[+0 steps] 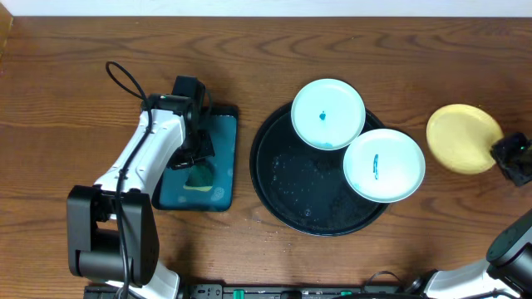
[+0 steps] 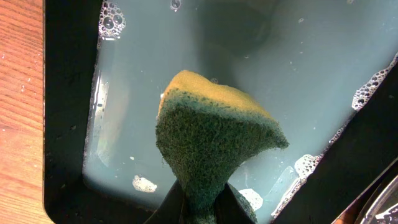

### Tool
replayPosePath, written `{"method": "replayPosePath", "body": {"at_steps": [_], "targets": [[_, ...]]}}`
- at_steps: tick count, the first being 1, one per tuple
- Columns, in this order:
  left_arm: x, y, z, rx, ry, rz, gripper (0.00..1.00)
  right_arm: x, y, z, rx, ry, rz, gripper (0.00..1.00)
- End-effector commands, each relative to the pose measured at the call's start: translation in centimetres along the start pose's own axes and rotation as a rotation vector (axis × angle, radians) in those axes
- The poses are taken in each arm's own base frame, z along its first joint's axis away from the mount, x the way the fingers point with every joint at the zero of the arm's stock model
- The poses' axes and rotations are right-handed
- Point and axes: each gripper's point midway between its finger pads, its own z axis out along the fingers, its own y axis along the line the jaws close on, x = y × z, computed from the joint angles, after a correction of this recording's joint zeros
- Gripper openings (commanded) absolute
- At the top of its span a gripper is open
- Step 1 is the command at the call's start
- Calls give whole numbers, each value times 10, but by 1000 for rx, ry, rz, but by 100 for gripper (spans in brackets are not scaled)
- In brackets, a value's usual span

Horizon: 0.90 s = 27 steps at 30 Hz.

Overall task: Clean dirty plates on tray and stack at the side
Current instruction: 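Grasp the rim of the lower pale green plate with the right gripper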

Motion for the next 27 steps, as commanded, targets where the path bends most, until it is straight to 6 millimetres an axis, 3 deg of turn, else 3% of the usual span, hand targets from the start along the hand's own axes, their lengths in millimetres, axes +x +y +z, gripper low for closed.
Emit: {"method": "replayPosePath", "body": {"at_steps": [1, 5, 7, 10, 13, 16, 20, 24, 27], "targets": [[0, 2, 0, -4, 4, 7, 8, -6, 18, -14, -55, -35, -97, 53], [0, 2, 0, -3, 4, 7, 8, 8, 66, -38, -262, -8, -164, 60], [0, 2, 0, -3, 4, 7, 8, 27, 93, -53, -365, 40, -202, 61], [0, 2, 0, -3, 4, 7, 8, 66, 114, -66, -384, 118, -325, 61], [0, 2, 0, -4, 4, 7, 8, 108, 112, -60, -247, 201, -466, 59], [0, 2, 0, -3, 4, 7, 8, 136, 93, -51, -36, 239, -578, 59], [-1, 2, 0, -3, 4, 8, 8, 138, 69, -44, 257, 123, -630, 60], [0, 2, 0, -3, 4, 7, 8, 154, 78, -35, 244, 107, -679, 60], [2, -3, 0, 27, 18, 7, 8, 166, 69, -24, 260, 104, -682, 56]]}}
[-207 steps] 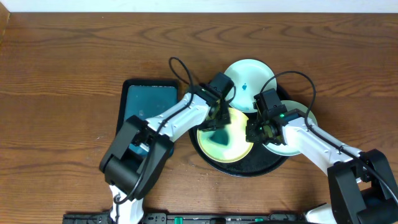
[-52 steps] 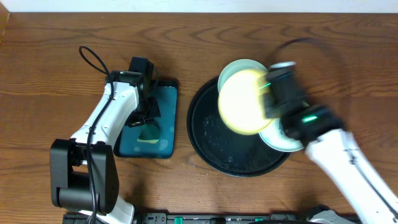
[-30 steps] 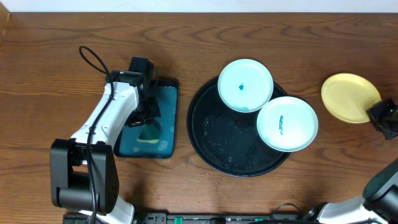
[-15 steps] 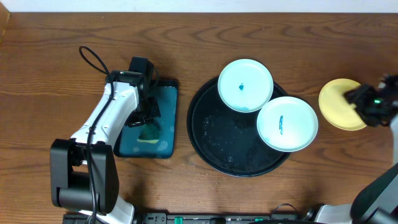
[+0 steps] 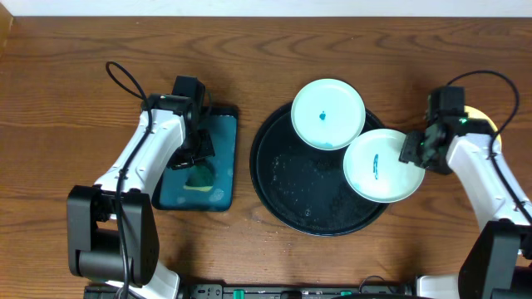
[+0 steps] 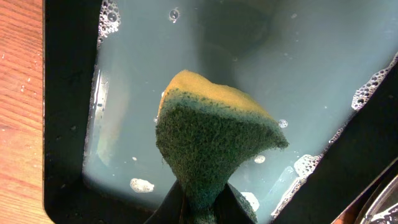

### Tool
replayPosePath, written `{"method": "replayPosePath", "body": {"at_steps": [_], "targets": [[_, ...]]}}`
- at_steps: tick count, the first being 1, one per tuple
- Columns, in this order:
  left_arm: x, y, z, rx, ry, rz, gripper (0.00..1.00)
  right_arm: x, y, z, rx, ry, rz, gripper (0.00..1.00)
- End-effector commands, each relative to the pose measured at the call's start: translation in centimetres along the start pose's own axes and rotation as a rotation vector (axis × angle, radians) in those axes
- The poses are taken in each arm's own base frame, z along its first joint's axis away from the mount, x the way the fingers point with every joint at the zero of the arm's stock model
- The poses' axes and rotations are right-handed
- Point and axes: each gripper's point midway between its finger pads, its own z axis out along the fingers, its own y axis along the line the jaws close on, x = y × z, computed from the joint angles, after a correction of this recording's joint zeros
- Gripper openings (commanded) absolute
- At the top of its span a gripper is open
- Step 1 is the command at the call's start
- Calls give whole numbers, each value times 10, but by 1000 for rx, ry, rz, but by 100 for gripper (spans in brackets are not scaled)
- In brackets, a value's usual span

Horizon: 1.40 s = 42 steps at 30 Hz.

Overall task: Clean dirty plates on tray and stack at the side
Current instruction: 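Grasp the rim of the lower pale green plate with the right gripper, then move the sponge with the left gripper onto the pale green plate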

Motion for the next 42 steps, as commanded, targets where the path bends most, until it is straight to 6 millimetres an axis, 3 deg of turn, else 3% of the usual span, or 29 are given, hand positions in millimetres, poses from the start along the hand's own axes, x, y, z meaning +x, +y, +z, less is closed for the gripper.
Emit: {"method": "replayPosePath", "body": {"at_steps": [1, 4, 5, 10, 14, 18, 22, 27, 31, 36, 39, 42], "targets": [[2, -4, 0, 32, 20, 8, 8, 16, -15, 17, 111, 5, 33, 50], [3, -6, 0, 40, 24, 8, 8, 23, -18, 24, 114, 15, 43, 6], [3, -6, 0, 40, 24, 8, 8, 23, -18, 24, 113, 15, 50, 1], [3, -5, 0, 39, 25, 8, 8, 22, -4, 10, 16, -2, 20, 1], [5, -5, 0, 37, 30, 8, 7, 23, 22, -18, -145, -46, -61, 1], [10, -2, -5, 30, 47, 28, 7, 34, 50, -53, -292, -84, -149, 1], [12, 0, -16, 39, 27, 53, 7, 56, 80, -65, -381, -78, -287, 1], [12, -1, -43, 83, -53, 50, 8, 98, 106, -36, -382, 8, -369, 1], [17, -16, -64, 204, -84, 55, 8, 116, 116, -8, -378, 53, -344, 1], [26, -47, -75, 345, -68, 83, 7, 117, 117, 14, -341, 77, -295, 1], [29, -64, -74, 345, -95, 130, 8, 114, 111, 25, -284, 73, -262, 1], [19, -37, -67, 132, -175, 59, 7, 114, 111, 29, -277, 81, -268, 1]]}}
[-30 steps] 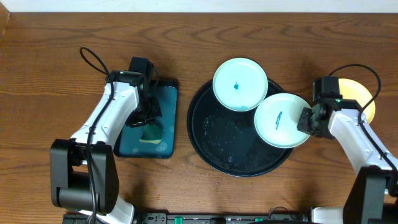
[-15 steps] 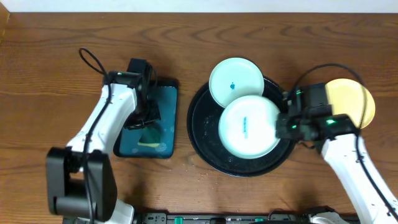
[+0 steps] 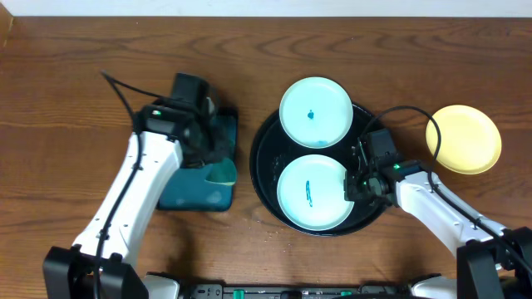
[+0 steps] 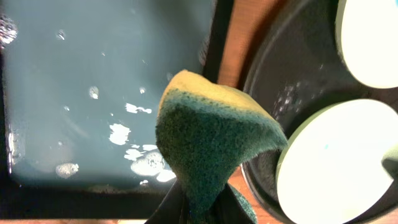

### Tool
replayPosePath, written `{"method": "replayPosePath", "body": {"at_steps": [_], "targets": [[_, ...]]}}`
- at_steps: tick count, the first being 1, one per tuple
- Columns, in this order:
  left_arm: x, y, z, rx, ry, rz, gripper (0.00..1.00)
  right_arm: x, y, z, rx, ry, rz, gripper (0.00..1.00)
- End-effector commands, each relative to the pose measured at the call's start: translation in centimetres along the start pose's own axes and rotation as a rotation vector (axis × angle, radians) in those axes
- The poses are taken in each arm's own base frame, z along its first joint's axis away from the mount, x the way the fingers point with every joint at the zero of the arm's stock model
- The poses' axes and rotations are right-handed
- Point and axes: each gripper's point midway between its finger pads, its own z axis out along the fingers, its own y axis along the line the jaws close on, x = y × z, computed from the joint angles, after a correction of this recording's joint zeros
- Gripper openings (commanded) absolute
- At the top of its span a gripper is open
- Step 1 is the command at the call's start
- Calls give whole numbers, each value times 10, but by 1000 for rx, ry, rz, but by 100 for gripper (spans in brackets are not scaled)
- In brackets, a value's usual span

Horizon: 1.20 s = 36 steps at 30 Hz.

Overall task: Clean dirty plates on tray and stack at the side
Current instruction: 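Move the sponge with the left gripper onto the pale green plate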

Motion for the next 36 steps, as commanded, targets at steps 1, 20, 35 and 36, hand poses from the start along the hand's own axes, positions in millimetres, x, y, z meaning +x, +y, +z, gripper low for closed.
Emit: {"method": "replayPosePath", "body": {"at_steps": [1, 20, 35, 36], "targets": [[-7, 33, -3, -226, -84, -76, 7, 0, -6, 5, 45, -1, 32, 1], [6, 78, 119, -195, 35, -145, 7, -1, -6, 5, 44, -4, 32, 1], [-32, 18, 34, 14, -13, -98, 7, -1, -6, 5, 44, -5, 32, 1], [-33, 7, 27, 56, -21, -91, 8, -1, -6, 5, 43, -7, 31, 1]]}}
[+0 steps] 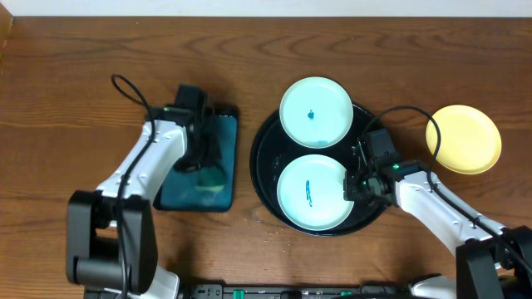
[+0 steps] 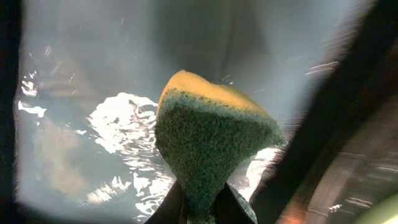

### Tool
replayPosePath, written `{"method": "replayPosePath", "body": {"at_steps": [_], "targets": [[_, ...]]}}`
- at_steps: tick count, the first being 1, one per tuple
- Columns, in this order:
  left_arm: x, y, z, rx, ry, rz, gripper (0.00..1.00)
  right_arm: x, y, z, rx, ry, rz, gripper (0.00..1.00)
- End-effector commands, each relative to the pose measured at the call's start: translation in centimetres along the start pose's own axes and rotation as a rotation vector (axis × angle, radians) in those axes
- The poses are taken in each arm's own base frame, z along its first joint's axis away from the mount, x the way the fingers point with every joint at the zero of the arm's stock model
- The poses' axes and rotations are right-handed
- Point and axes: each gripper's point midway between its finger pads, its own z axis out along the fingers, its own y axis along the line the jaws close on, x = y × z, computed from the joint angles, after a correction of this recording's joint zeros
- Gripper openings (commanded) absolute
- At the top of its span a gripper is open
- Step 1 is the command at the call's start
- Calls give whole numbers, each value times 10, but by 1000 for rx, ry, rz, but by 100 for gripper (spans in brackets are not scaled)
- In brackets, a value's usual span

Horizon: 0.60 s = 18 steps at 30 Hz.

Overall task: Clean dirty plates on tray and stack at the side
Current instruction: 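Move the sponge with the left gripper onto the pale green plate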

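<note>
My left gripper [image 2: 202,210] is shut on a yellow-and-green sponge [image 2: 211,134], held low over the soapy water of the black basin [image 1: 187,198]. In the overhead view that sponge [image 1: 213,176] is over the basin's right half. Two white plates lie on the round black tray [image 1: 264,170]. The front plate [image 1: 314,193] has a blue streak. The rear plate [image 1: 316,112] has a blue dot and overhangs the tray's far rim. My right gripper [image 1: 359,179] sits on the front plate's right rim and looks shut on it.
A yellow plate [image 1: 464,139] lies on the wooden table to the right of the tray. The basin's dark wall [image 2: 351,106] runs along the right of the left wrist view, blurred. Cables arch over both arms.
My left gripper with the sponge was over the basin's right edge beside the tray; it is now back over the basin, whose water is rippled. The right arm and both plates have not moved.
At first the sponge hung over the basin and my right gripper was at the far right by the yellow plate. Then the right gripper was at the rim of the right-hand white plate. Later that plate lay at the tray's front middle, and the sponge was nearer the tray.
</note>
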Motion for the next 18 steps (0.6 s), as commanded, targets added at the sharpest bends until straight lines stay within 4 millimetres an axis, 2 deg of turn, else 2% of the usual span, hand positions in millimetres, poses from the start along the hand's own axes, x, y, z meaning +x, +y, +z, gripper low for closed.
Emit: {"method": "replayPosePath", "body": {"at_steps": [1, 4, 9, 13, 18], "targets": [[-7, -45, -45, 197, -62, 38, 8, -2, -5, 4, 41, -10, 13, 1], [8, -69, -51, 256, -33, 37, 8, -5, -4, 4, 36, -23, 12, 1], [45, -114, -40, 281, -5, 133, 7, -6, -4, 4, 34, -27, 12, 1], [70, -145, -21, 264, -29, 191, 7, -6, -4, 4, 34, -27, 16, 1], [94, -185, 15, 292, -26, 280, 7, -6, -4, 4, 34, -27, 16, 1]]}}
